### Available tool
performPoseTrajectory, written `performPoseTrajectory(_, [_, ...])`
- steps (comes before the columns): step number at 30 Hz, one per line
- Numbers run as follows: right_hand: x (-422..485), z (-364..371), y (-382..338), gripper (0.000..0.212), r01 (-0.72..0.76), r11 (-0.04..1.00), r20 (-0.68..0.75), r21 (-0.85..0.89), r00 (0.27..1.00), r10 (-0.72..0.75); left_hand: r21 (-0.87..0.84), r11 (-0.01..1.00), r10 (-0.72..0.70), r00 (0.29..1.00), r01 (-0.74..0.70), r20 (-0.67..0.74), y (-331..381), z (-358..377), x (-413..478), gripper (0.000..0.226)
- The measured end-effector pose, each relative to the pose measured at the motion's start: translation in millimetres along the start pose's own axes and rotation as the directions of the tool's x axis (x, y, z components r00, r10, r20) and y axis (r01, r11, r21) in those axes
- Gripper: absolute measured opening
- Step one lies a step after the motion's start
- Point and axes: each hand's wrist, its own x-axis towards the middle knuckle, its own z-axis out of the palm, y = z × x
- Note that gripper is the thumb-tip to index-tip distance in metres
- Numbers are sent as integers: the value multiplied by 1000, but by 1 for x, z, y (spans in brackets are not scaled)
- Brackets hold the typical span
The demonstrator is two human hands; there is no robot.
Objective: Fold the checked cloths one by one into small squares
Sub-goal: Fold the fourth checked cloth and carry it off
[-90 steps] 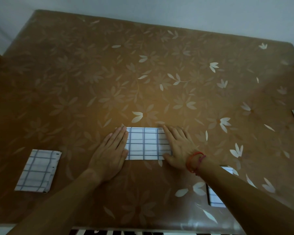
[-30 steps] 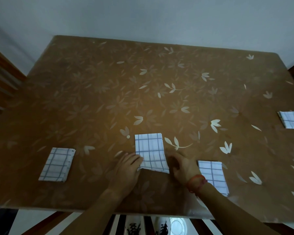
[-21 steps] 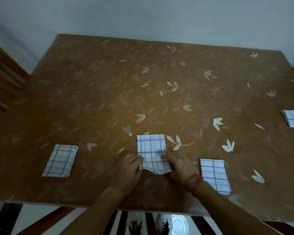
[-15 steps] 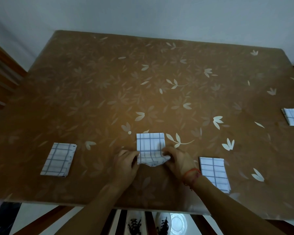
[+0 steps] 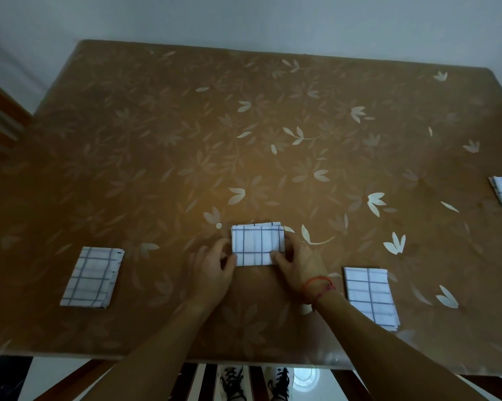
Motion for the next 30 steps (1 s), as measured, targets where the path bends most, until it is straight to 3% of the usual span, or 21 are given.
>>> performPoseTrajectory(8, [7,6,5,52,53,997,-27,-62,998,-55,150,988,25,999,-29,30,-6,5,4,27])
performPoseTrajectory(13, [10,8,0,50,4,992,-80,-125,997,-14,250,933,259,965,-259,31,-12,2,6,44])
performPoseTrajectory(17, [10,16,-21,46,297,907,-179,-297,916,-359,321,853,391,911,-411,129,-14,-3,10,49])
performPoseTrajectory(21, [13,42,-34,49,485,774,-12,-407,844,-536,320,831,409,890,-455,204,-20,3,11,50])
performPoseTrajectory(25, [20,64,-27,53,514,761,124,-396,851,-511,363,796,413,873,-484,258,-29,10,14,50])
performPoseTrajectory(30, [22,72,-18,53,502,724,152,-473,856,-495,395,788,385,879,-472,282,-33,16,13,54])
